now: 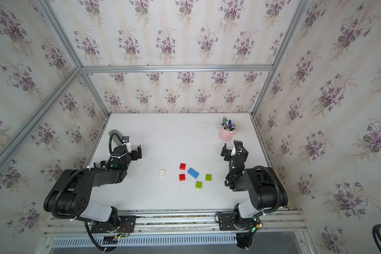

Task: Assemble the letter y with lego
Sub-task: Move the lego brick at the center of the board.

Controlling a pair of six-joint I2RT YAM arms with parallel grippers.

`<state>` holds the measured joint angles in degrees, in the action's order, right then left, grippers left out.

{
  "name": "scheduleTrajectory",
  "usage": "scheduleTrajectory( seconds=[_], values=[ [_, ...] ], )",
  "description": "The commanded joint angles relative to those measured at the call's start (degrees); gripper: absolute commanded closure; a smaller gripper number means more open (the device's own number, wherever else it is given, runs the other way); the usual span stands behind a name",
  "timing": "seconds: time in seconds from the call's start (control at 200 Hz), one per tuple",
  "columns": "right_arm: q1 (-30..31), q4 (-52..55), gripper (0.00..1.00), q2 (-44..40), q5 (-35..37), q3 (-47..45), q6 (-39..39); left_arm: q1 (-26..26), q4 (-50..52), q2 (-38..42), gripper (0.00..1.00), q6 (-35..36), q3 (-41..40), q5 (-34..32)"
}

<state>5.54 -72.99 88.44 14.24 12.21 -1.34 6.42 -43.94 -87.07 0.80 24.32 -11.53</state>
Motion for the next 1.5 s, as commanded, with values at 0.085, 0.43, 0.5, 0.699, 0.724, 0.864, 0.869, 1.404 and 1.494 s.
scheduleTrajectory(
  seconds=[0.085,0.43,0.5,0.699,0.724,0.864,0.869,1.404,1.494],
  values=[
    [-0.09,-0.66,0.0,-0.35,-1.23,0.1,0.55,0.0,0.26,0.37,0.0,0.59,-0.07,0.63],
    [-0.09,-0.66,0.0,-0.47,-1.23,0.02,0.6,0.0,0.2,0.49,0.0,0.55,-0.06,0.62],
    [-0.1,-0.66,0.0,-0.4,-1.23,0.02,0.6,0.01,0.18,0.37,0.0,0.55,-0.06,0.6],
    [-0.09,-0.29,0.0,-1.8,-2.18,-0.07,1.42,0.08,1.58,1.38,0.0,0.22,0.68,-0.91],
    [-0.04,3.08,0.0,-3.36,-2.24,0.7,1.24,0.08,5.82,2.69,0.0,-0.29,2.11,-1.75],
    [-0.07,17.96,0.0,-9.31,-3.76,6.79,1.46,0.07,19.52,7.29,0.0,-1.07,8.61,-4.28],
    [-0.04,18.36,0.0,-9.41,-3.9,6.91,1.49,0.08,19.78,7.45,0.0,-1.02,8.67,-4.29],
    [-0.09,55.92,0.0,-25.54,-14.33,19.96,-26.98,-1.67,45.39,11.53,0.01,-24.6,25.01,19.95],
    [-0.09,60.78,0.05,-26.47,-18.78,21.84,-27.84,-1.43,46.74,11.8,0.03,-26.96,25.0,25.48]
  ],
)
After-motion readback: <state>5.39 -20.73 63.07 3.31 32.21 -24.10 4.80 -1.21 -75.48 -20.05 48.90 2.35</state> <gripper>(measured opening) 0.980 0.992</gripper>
